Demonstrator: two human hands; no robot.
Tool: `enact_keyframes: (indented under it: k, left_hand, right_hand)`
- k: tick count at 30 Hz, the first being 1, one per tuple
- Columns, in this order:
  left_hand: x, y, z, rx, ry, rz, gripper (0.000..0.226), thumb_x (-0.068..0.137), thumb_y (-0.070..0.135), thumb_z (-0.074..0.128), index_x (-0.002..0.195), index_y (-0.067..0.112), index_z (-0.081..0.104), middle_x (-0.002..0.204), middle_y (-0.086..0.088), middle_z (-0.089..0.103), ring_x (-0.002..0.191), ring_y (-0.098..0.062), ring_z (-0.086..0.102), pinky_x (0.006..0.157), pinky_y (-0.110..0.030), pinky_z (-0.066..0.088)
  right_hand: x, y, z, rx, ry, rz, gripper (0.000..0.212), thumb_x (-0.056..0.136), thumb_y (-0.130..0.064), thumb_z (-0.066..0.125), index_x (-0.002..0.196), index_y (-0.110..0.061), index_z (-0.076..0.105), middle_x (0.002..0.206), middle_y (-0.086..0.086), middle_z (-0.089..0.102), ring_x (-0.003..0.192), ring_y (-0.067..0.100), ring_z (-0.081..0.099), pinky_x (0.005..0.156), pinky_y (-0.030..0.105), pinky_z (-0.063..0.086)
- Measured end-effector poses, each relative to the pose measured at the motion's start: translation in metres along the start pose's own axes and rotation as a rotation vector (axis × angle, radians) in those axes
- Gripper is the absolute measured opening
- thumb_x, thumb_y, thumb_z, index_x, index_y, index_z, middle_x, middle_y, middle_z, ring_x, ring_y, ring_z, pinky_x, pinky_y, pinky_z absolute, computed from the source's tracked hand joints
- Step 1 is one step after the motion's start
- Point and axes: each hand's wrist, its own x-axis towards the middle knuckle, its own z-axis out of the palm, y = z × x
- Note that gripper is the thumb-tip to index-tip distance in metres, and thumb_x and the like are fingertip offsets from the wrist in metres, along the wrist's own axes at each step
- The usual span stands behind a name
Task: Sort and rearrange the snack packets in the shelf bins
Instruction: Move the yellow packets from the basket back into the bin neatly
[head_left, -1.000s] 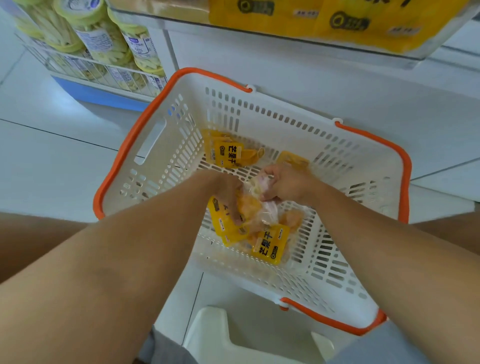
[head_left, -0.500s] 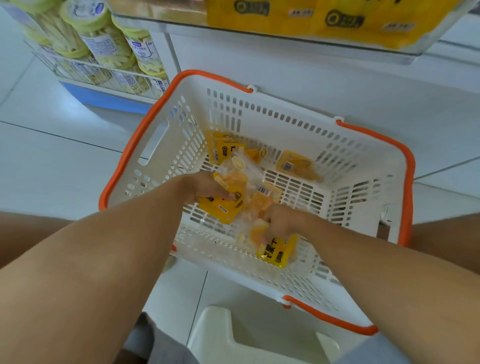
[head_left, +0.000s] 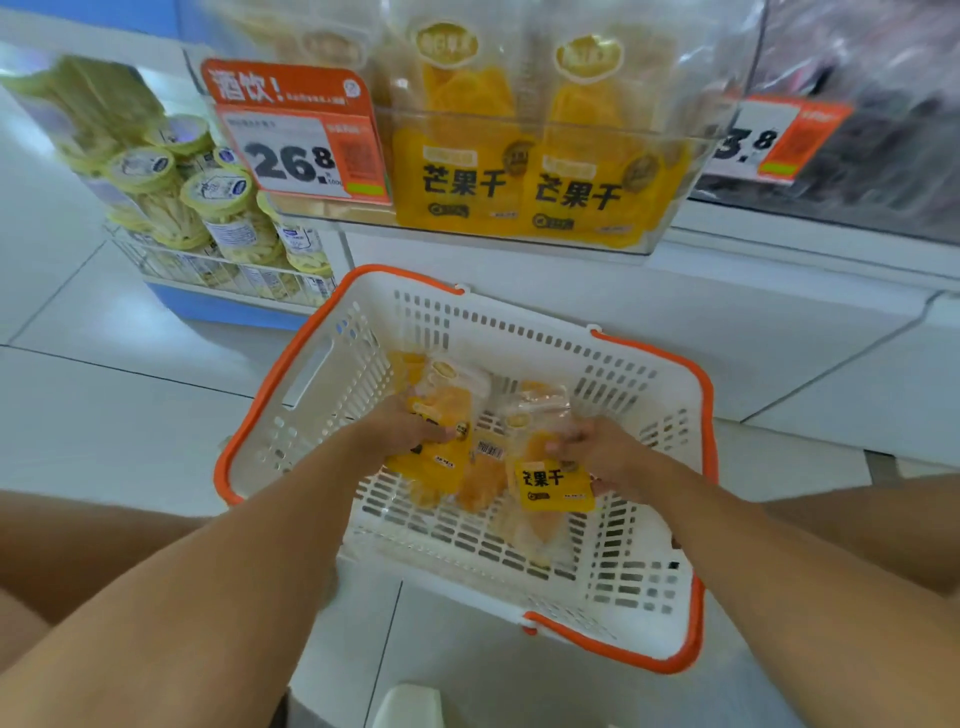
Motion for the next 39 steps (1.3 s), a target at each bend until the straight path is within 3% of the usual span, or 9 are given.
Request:
enact_keyframes:
  k: [6, 13, 15, 18, 22, 26, 31, 37, 39]
  left_hand:
    - [-0.067, 0.030, 0.000, -0.094, 0.041, 0.033, 0.062, 0.081, 0.027, 0.081, 0.134, 0.025, 0.051, 0.116, -0.007, 0.071, 0.103, -0.032, 0.067, 0.089, -0.050, 0.055]
    - [-0.200, 0.102, 0.036, -0.436, 0.082, 0.212, 0.024, 0.094, 0.038, 0.058, 0.101, 0.018, 0.070, 0.082, -0.009, 0.076, 0.073, -0.031, 0.072, 0.074, -0.047, 0.058]
    - [-0.240, 0.120, 0.042, -0.411, 0.102, 0.400, 0.042, 0.082, 0.058, 0.068, 0.106, 0.024, 0.071, 0.093, -0.007, 0.077, 0.085, -0.027, 0.074, 0.081, -0.050, 0.059]
    - [-0.282, 0.148, 0.025, -0.315, 0.149, 0.559, 0.032, 0.079, 0.041, 0.079, 0.108, 0.029, 0.069, 0.095, 0.003, 0.077, 0.088, -0.017, 0.074, 0.084, -0.049, 0.059]
    - [-0.289, 0.194, -0.027, -0.352, 0.065, 0.584, 0.057, 0.077, 0.050, 0.078, 0.125, 0.022, 0.064, 0.107, -0.004, 0.076, 0.098, -0.028, 0.073, 0.090, -0.050, 0.056]
    - [-0.269, 0.257, -0.090, -0.159, 0.204, 0.648, 0.067, 0.074, 0.058, 0.078, 0.122, 0.013, 0.066, 0.103, -0.005, 0.076, 0.095, -0.026, 0.073, 0.091, -0.046, 0.056]
    - [-0.218, 0.320, -0.152, -0.029, 0.384, 0.779, 0.066, 0.065, 0.062, 0.074, 0.103, 0.009, 0.066, 0.105, -0.013, 0.072, 0.103, -0.034, 0.068, 0.097, -0.048, 0.052]
    - [-0.154, 0.337, -0.183, 0.089, 0.525, 0.992, 0.033, 0.097, 0.025, 0.063, 0.126, 0.027, 0.049, 0.123, 0.007, 0.059, 0.107, -0.015, 0.061, 0.074, -0.027, 0.049]
    - [-0.143, 0.336, -0.188, 0.148, 0.527, 0.996, 0.034, 0.099, 0.025, 0.060, 0.130, 0.024, 0.046, 0.119, 0.006, 0.060, 0.104, -0.016, 0.062, 0.079, -0.037, 0.055]
  right_hand:
    - [-0.047, -0.028, -0.004, 0.450, -0.156, -0.057, 0.028, 0.094, -0.022, 0.064, 0.119, -0.011, 0.071, 0.108, 0.012, 0.071, 0.095, 0.027, 0.069, 0.086, 0.046, 0.058]
    - [-0.147, -0.103, 0.041, 0.699, 0.112, -0.337, 0.032, 0.097, -0.032, 0.062, 0.115, -0.006, 0.060, 0.111, 0.023, 0.069, 0.092, 0.034, 0.070, 0.080, 0.052, 0.058]
    - [-0.178, -0.117, 0.058, 0.651, 0.198, -0.411, 0.034, 0.094, -0.045, 0.064, 0.104, -0.013, 0.057, 0.111, 0.021, 0.068, 0.100, 0.038, 0.068, 0.084, 0.061, 0.057]
    - [-0.220, -0.152, 0.061, 0.576, 0.327, -0.551, 0.035, 0.086, -0.051, 0.071, 0.103, -0.025, 0.055, 0.094, 0.000, 0.073, 0.094, 0.025, 0.068, 0.081, 0.048, 0.058]
    - [-0.262, -0.218, 0.035, 0.588, -0.089, -0.622, 0.042, 0.078, -0.028, 0.078, 0.118, -0.020, 0.067, 0.106, 0.006, 0.077, 0.093, 0.026, 0.075, 0.072, 0.046, 0.063]
    - [-0.249, -0.299, 0.002, 0.357, -0.131, -0.644, 0.030, 0.086, -0.012, 0.070, 0.115, -0.007, 0.068, 0.103, 0.014, 0.077, 0.096, 0.030, 0.075, 0.074, 0.048, 0.062]
    - [-0.182, -0.391, -0.006, 0.193, -0.021, -0.707, 0.027, 0.092, -0.005, 0.067, 0.118, -0.005, 0.064, 0.111, 0.016, 0.073, 0.100, 0.032, 0.071, 0.087, 0.052, 0.058]
    - [-0.098, -0.438, 0.003, 0.222, 0.090, -0.807, 0.059, 0.080, 0.012, 0.074, 0.132, -0.005, 0.052, 0.121, 0.016, 0.069, 0.106, 0.032, 0.071, 0.086, 0.055, 0.058]
    - [-0.085, -0.441, 0.000, 0.183, 0.075, -0.807, 0.054, 0.080, 0.004, 0.079, 0.127, -0.010, 0.056, 0.118, 0.011, 0.072, 0.106, 0.027, 0.071, 0.093, 0.053, 0.057]
